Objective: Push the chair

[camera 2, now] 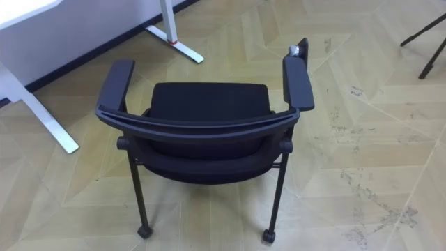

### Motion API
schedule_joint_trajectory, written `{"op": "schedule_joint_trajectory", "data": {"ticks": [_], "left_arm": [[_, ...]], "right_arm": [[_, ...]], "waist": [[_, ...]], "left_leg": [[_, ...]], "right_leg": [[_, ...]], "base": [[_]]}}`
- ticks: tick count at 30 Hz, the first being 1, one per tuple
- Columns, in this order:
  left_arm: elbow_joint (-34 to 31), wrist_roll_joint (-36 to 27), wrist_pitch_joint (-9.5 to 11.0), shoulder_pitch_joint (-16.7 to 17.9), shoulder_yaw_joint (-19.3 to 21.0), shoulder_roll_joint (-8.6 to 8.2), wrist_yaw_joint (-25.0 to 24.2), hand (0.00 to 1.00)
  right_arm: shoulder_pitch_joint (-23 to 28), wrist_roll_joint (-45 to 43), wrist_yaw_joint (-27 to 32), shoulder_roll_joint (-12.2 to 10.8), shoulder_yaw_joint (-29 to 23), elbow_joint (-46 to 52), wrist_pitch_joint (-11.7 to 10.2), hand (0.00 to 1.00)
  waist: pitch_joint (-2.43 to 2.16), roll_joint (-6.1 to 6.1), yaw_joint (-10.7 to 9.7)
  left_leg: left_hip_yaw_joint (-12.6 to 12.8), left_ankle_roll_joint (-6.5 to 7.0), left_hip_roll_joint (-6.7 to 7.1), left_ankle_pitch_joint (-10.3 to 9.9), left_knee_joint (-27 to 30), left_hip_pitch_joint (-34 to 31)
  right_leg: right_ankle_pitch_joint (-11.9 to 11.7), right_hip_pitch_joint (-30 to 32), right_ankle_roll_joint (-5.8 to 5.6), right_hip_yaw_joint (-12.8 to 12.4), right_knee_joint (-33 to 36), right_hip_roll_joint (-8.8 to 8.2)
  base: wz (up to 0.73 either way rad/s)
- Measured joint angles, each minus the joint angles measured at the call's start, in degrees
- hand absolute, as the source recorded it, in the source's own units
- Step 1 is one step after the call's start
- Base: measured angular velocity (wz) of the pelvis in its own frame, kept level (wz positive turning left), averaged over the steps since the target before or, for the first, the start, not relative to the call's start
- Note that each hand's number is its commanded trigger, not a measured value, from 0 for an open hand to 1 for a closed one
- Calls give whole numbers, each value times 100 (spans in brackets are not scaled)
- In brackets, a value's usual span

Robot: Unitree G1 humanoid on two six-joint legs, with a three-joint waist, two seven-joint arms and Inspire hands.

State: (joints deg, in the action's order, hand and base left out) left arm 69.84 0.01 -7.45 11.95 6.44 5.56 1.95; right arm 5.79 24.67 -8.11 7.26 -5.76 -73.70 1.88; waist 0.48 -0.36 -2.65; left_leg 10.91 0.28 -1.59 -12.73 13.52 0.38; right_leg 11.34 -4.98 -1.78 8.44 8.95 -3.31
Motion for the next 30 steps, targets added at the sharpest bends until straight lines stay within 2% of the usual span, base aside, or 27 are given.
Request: {"op": "schedule_joint_trajectory", "data": {"ticks": [7,20,30], "left_arm": [[6,-54,85,7,-1,4,-8,0],[12,-127,161,4,1,8,185,0],[109,-1194,160,10,38,8,704,0]], "right_arm": [[-14,-50,-37,-20,15,112,-67,0],[19,-46,-63,-29,6,25,-174,0],[-13,-46,127,-26,-18,-4,-171,0]], "waist": [[19,28,5],[10,7,-3],[7,93,2]], "left_leg": [[-11,0,0,0,6,-9],[-19,0,-2,0,7,-25],[-24,1,-4,-1,15,-6]], "right_leg": [[-1,4,2,5,10,0],[-1,22,1,8,20,-1],[-1,18,1,22,56,-2]], "base": [[0],[0],[0]]}}
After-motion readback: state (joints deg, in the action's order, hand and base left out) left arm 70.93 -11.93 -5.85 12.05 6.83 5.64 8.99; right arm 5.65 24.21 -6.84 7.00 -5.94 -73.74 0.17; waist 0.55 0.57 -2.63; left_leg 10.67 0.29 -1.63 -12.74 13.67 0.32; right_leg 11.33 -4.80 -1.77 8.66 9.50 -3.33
